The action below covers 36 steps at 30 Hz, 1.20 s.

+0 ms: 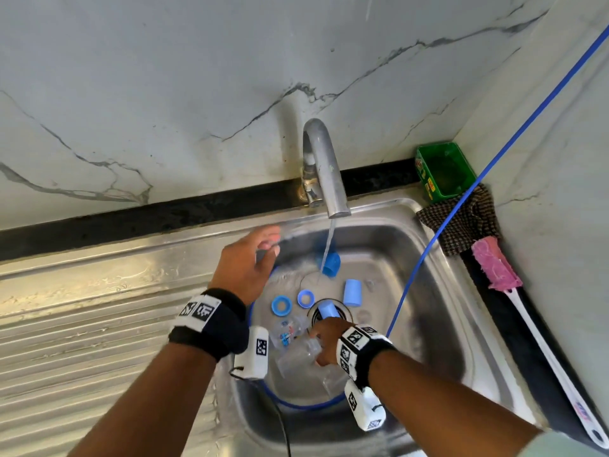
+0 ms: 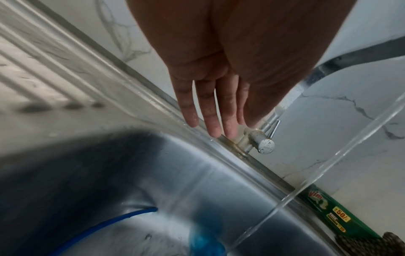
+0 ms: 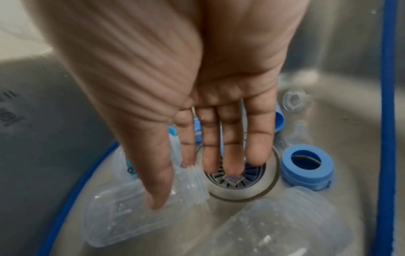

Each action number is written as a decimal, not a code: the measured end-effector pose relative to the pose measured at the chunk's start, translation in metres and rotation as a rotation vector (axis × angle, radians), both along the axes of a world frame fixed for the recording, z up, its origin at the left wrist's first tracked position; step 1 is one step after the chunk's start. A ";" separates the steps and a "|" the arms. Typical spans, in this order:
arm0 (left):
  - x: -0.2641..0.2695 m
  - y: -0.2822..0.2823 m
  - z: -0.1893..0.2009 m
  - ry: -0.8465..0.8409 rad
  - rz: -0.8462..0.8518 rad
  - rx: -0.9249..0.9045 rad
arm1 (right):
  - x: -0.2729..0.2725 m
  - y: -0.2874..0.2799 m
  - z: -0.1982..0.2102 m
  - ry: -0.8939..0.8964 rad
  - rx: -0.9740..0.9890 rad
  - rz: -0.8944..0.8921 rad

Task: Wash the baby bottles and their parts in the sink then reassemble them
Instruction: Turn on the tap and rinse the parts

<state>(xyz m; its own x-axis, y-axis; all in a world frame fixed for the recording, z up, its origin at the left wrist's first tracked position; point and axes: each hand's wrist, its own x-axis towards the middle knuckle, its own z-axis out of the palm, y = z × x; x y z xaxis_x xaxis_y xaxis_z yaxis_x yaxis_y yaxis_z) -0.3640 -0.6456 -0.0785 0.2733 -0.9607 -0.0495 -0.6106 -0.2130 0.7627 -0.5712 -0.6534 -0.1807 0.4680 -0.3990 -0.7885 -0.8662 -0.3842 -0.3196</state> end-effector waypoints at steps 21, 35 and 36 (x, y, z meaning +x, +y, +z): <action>0.003 0.062 -0.019 0.066 0.078 0.075 | 0.025 -0.005 -0.028 -0.291 -0.337 -0.339; -0.069 0.000 0.026 0.234 -0.021 -0.030 | -0.019 -0.050 0.120 -0.898 -0.386 -0.658; -0.072 0.001 0.032 0.246 -0.016 -0.041 | -0.020 -0.047 0.125 -0.906 -0.393 -0.635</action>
